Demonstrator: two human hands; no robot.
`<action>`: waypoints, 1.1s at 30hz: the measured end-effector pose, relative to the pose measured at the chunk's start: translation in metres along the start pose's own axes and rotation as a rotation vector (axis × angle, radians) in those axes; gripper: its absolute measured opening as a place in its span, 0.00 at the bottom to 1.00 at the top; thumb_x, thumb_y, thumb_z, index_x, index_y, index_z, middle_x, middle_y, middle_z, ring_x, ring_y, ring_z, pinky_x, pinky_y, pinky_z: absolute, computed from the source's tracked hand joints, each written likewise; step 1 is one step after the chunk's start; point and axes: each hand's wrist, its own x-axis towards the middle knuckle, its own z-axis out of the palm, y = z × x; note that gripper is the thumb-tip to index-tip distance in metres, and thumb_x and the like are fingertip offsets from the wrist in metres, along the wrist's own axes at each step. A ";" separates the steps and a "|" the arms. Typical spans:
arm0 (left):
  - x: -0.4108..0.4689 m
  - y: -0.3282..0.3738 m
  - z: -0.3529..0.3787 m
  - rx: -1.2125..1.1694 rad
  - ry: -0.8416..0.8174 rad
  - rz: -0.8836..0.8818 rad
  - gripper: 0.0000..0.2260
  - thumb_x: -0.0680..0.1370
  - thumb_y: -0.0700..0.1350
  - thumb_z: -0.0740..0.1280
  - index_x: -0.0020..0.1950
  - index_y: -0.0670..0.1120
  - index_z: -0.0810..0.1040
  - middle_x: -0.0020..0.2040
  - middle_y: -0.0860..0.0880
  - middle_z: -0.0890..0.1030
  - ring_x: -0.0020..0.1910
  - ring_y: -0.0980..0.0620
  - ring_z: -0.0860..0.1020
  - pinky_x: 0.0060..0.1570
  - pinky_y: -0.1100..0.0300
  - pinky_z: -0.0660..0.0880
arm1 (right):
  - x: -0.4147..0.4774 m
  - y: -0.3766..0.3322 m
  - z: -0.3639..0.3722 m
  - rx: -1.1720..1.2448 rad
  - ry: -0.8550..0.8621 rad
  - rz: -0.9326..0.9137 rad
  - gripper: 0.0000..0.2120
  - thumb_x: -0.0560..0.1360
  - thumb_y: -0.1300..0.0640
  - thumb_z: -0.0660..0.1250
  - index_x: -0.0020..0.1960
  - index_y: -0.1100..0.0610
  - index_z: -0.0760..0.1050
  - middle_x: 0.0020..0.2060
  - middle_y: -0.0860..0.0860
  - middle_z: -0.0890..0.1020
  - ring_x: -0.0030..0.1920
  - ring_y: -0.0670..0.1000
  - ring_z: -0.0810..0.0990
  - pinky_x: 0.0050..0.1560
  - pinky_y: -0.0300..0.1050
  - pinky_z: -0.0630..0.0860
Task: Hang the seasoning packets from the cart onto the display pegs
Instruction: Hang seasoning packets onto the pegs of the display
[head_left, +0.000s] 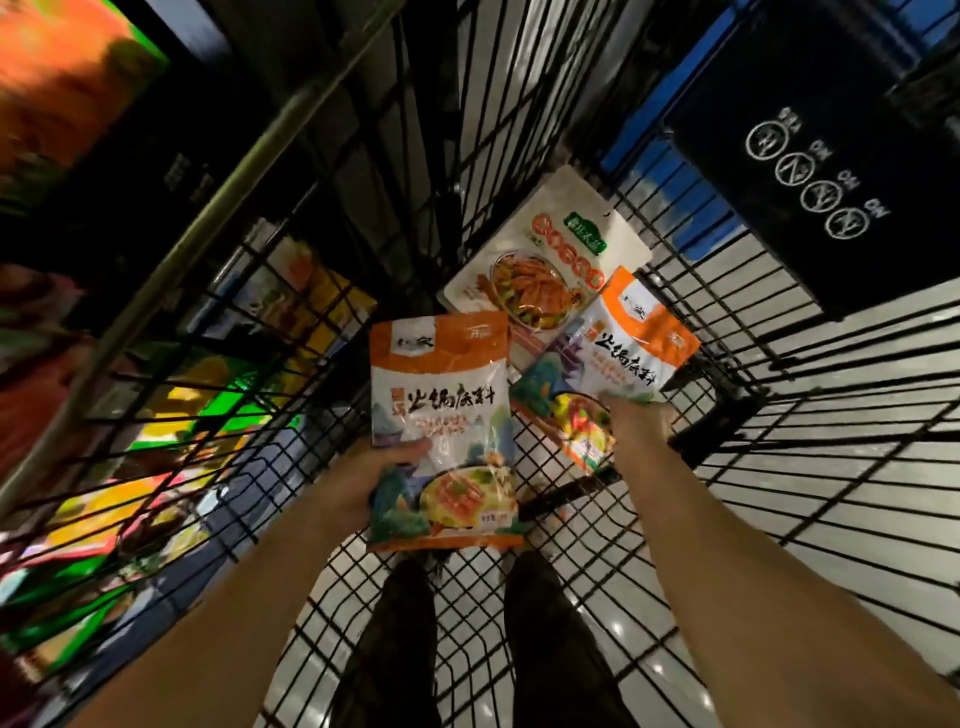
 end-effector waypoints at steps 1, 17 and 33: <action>0.001 -0.001 0.000 0.018 -0.004 0.008 0.11 0.80 0.35 0.67 0.61 0.47 0.80 0.51 0.48 0.87 0.47 0.50 0.87 0.39 0.56 0.83 | 0.001 0.001 0.003 0.044 0.009 0.011 0.30 0.75 0.59 0.76 0.70 0.63 0.64 0.56 0.60 0.75 0.50 0.57 0.77 0.49 0.50 0.78; 0.028 -0.024 -0.022 0.124 0.183 0.063 0.22 0.72 0.45 0.80 0.63 0.50 0.79 0.55 0.51 0.85 0.57 0.45 0.83 0.45 0.58 0.80 | -0.100 -0.012 -0.022 -0.055 -0.152 -0.356 0.10 0.78 0.66 0.62 0.55 0.54 0.74 0.46 0.56 0.83 0.41 0.55 0.83 0.38 0.48 0.82; 0.007 -0.009 -0.015 0.039 0.075 0.091 0.21 0.70 0.38 0.79 0.61 0.47 0.82 0.55 0.47 0.87 0.51 0.47 0.86 0.50 0.53 0.83 | -0.024 -0.068 0.049 -0.042 -0.217 -0.387 0.04 0.77 0.61 0.71 0.45 0.61 0.78 0.40 0.58 0.81 0.37 0.52 0.78 0.31 0.41 0.78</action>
